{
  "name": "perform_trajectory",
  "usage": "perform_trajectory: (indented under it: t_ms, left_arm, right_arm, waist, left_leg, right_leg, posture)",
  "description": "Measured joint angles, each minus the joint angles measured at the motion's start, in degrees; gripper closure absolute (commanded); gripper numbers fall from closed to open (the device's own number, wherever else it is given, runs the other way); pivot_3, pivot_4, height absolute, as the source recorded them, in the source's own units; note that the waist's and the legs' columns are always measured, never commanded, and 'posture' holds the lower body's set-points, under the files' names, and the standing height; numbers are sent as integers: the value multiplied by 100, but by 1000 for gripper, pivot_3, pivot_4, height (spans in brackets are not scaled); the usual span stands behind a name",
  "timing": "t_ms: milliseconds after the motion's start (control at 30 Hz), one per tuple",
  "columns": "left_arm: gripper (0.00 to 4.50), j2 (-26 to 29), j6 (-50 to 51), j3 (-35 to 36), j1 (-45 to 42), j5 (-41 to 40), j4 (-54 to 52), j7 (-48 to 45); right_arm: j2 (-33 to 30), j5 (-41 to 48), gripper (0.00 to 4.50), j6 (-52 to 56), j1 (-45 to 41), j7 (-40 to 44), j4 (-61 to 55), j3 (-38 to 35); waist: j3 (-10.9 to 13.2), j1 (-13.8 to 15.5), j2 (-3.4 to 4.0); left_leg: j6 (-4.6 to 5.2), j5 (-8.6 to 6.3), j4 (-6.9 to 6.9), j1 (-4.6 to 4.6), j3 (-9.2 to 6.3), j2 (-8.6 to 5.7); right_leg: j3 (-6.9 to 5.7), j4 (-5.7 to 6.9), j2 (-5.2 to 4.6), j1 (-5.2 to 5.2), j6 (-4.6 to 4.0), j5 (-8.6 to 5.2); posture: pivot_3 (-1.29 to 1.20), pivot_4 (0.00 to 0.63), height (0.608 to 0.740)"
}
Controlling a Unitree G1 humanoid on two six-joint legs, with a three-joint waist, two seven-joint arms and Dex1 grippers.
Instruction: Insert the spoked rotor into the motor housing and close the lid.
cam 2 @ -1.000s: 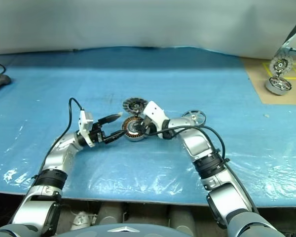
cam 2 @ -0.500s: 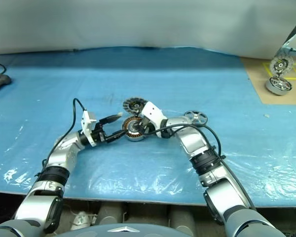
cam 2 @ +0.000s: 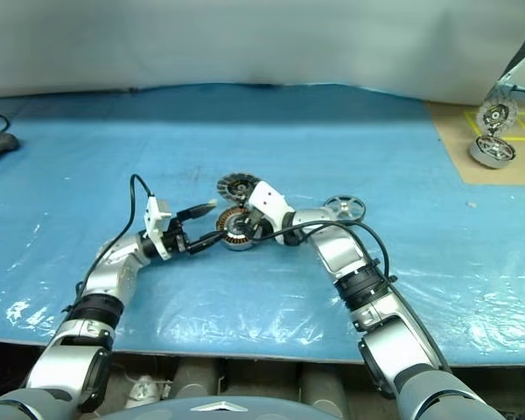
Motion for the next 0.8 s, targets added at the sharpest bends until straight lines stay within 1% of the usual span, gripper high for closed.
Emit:
perform_trajectory:
  t_ms: [200, 233, 333, 467, 667, 733, 800]
  left_arm:
    - [167, 0, -15, -8, 106, 15, -26, -38]
    - [167, 0, -16, -9, 113, 16, -26, -45]
    - [167, 0, -18, -9, 113, 16, -29, -48]
    - [167, 0, -18, -9, 121, 15, -51, -55]
    - [167, 1, -17, -9, 141, 13, -77, -80]
    - [167, 1, -16, -8, 147, 13, -82, -81]
    - [167, 1, -14, -8, 155, 12, -85, -83]
  right_arm:
    - [2, -10, 3959, -17, 2, 6, 12, 1]
    - [2, -12, 3235, -35, 4, 14, 31, 0]
    - [7, -1, 2296, -58, 42, 93, 37, 18]
    - [29, 107, 2296, 51, 95, 133, -9, -59]
    - [31, 398, 2296, 354, 95, 136, -96, -336]
    - [61, 538, 2669, 446, 94, 133, -214, -471]
    - [132, 666, 3199, 506, 71, 101, -366, -624]
  waist:
    - [0, -1, 0]
    - [0, -1, 0]
    - [-1, -1, -1]
    - [-1, 0, -1]
    - [0, 2, -1]
    - [0, 4, -1]
    - [0, 5, -1]
  left_leg:
    - [0, 0, 0, 1, 0, 0]
    - [0, 0, 0, 2, 0, 0]
    - [0, 0, 0, 12, 0, 0]
    - [0, -1, -1, 27, 0, 1]
    - [0, 0, -4, 19, 2, 1]
    - [0, 0, -5, 13, 2, 1]
    - [1, 0, -7, 13, 2, 2]
  right_leg:
    - [0, 0, 0, 0, 0, 0]
    - [0, 0, 0, 2, 0, 0]
    - [0, -1, 0, 11, 0, 0]
    - [2, -1, -1, 24, -2, -1]
    - [2, -5, -1, 17, -2, -1]
    - [1, -5, 0, 11, -2, -1]
    - [0, -5, 1, 9, -2, -1]
  posture:
    - [0, 150, 740]
    - [0, 150, 740]
    - [0, 150, 740]
    - [0, 150, 740]
    - [0, 150, 740]
    - [0, 150, 740]
    - [0, 150, 740]
